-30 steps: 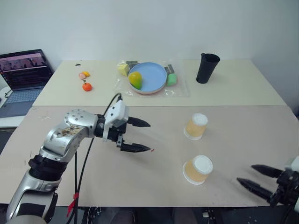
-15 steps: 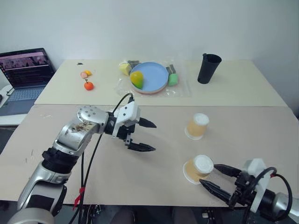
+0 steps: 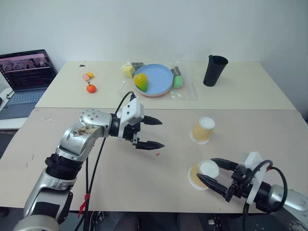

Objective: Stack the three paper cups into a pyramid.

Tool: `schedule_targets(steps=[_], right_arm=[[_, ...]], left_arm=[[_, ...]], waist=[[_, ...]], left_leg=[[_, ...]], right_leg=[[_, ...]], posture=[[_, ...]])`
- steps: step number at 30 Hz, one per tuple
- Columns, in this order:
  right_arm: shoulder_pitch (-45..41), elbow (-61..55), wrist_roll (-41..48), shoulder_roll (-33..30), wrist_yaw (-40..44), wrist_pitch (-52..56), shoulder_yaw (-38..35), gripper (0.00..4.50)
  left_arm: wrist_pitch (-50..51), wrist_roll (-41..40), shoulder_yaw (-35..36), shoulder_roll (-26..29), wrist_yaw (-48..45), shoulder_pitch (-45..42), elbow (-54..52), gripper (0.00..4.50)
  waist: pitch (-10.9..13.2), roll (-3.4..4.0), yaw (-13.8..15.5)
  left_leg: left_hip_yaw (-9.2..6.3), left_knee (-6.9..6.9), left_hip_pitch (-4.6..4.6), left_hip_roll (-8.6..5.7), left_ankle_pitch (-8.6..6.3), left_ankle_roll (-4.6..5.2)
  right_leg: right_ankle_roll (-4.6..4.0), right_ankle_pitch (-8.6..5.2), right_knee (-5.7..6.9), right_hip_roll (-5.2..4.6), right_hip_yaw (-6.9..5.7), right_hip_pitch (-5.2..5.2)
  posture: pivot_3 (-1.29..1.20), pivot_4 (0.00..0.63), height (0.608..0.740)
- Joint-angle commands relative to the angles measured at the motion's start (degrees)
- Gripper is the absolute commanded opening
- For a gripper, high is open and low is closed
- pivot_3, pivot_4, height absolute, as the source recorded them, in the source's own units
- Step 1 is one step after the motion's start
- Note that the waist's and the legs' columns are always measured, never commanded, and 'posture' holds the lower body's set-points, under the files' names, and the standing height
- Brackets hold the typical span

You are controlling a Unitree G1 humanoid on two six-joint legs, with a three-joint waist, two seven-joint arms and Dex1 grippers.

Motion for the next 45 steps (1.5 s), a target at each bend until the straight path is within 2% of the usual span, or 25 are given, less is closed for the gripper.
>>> schedule_targets(steps=[1,8,14,22,25,31,33,39,45], right_arm=[[-0.57,-0.17,0.56,-0.8,0.61,-0.13,0.06,4.5],[-2.55,2.47,-0.04,-1.03,0.43,-0.19,0.71,2.56],[-11.29,6.43,0.33,-2.75,1.21,0.64,2.34,2.56],[-34.58,15.15,1.86,-1.53,8.57,5.7,16.58,2.56],[-40.56,20.62,-1.84,-0.11,13.36,4.09,23.59,2.56],[-50.44,33.07,-8.81,5.59,19.24,-1.66,32.31,2.56],[-52.88,36.21,-10.24,7.59,20.51,-3.07,33.58,2.56],[-55.72,40.84,-12.74,10.0,23.96,-5.34,34.37,2.56],[-54.94,42.61,-15.41,11.31,23.5,-7.45,34.32,2.56]], left_arm=[[0.49,-1.18,2.58,0.76,0.85,0.47,-2.76,4.42],[0.19,-0.73,3.87,1.75,2.12,0.5,-2.2,4.5],[0.98,-1.43,6.03,2.66,4.08,1.58,-3.52,4.5],[3.04,-2.44,9.56,4.39,8.83,5.83,-9.26,4.5],[4.72,-3.35,12.0,5.2,11.5,8.38,-13.21,4.5],[7.74,-4.87,17.59,7.38,16.5,14.35,-20.06,4.5],[8.71,-6.17,20.3,8.48,17.25,16.66,-22.1,4.5],[11.9,-10.66,28.4,12.3,17.9,25.04,-27.84,4.5],[12.6,-14.01,31.32,13.95,18.68,27.97,-29.35,4.5]], waist=[[0.0,0.0,-0.01],[0.0,0.0,0.0],[0.01,-0.01,-0.4],[0.03,-0.03,-0.64],[0.03,-0.04,-0.49],[0.03,-0.06,-0.54],[0.03,-0.06,-0.74],[0.02,-0.07,-1.36],[0.02,-0.07,-1.55]], left_leg=[[0.0,0.0,0.0,0.0,0.0,0.0],[0.0,0.0,-0.01,0.0,0.0,0.0],[0.02,0.03,0.03,0.01,0.02,-0.02],[0.0,0.03,0.11,0.03,0.04,-0.06],[-0.05,0.03,0.11,0.02,0.05,-0.08],[-0.02,0.02,-0.31,0.0,0.13,-0.22],[-0.02,0.0,-0.43,0.01,0.3,-0.53],[-0.02,0.0,-0.66,0.02,0.28,-0.51],[-0.03,0.01,-0.62,0.03,0.21,-0.38]], right_leg=[[0.0,0.0,-0.01,0.0,0.0,-0.01],[-0.01,0.01,-0.03,0.0,0.0,0.0],[-0.03,0.02,0.04,0.0,0.0,0.01],[-0.08,0.07,0.06,0.02,0.0,-0.07],[-0.59,0.39,-0.01,0.02,-0.02,-0.25],[-0.69,0.47,0.02,0.02,-0.03,-0.89],[-0.74,0.5,0.03,0.02,-0.04,-1.03],[-0.76,0.52,0.35,0.01,-0.06,-1.25],[-0.81,0.55,0.6,0.02,-0.06,-1.29]], posture=[[0.0,0.15,0.716],[0.0,0.15,0.716],[0.0,0.15,0.716],[0.0,0.15,0.716],[0.0,0.15,0.716],[0.0,0.15,0.716],[0.0,0.15,0.716],[0.0,0.15,0.716],[0.0,0.15,0.716]])
